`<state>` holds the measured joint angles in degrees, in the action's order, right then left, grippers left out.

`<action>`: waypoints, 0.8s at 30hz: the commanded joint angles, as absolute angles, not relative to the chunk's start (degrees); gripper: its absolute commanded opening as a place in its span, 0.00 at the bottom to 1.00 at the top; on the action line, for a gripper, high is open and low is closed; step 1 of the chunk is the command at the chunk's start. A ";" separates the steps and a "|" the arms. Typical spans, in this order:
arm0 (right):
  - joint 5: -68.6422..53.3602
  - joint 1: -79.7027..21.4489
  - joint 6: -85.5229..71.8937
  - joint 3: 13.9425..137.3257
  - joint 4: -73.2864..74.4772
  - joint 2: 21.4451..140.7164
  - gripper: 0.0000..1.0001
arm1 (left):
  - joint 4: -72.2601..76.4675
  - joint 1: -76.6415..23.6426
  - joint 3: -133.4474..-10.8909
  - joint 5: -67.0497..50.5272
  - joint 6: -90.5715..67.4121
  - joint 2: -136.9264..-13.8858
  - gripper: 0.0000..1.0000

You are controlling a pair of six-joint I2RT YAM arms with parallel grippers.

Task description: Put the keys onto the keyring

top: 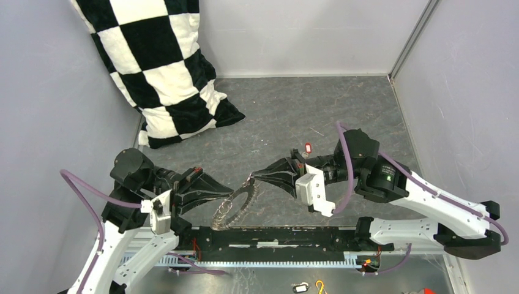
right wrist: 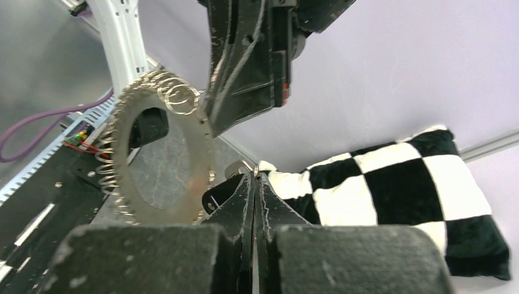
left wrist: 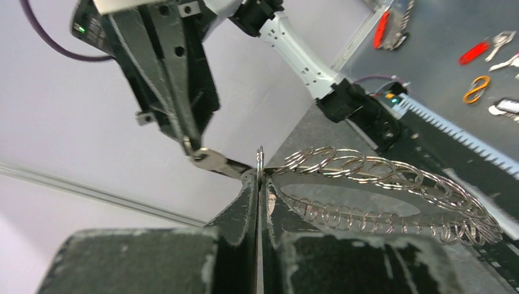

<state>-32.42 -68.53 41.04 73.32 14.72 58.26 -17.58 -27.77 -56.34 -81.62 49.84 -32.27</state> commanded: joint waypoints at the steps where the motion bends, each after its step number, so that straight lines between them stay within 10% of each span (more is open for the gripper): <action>1: -28.98 -68.76 46.33 79.21 17.51 59.41 0.00 | -20.87 -27.99 -57.48 -85.19 42.41 -34.11 0.02; 24: -39.09 -68.79 51.94 90.53 38.28 68.87 0.00 | -23.89 -27.95 -56.43 -89.50 27.54 -40.21 0.02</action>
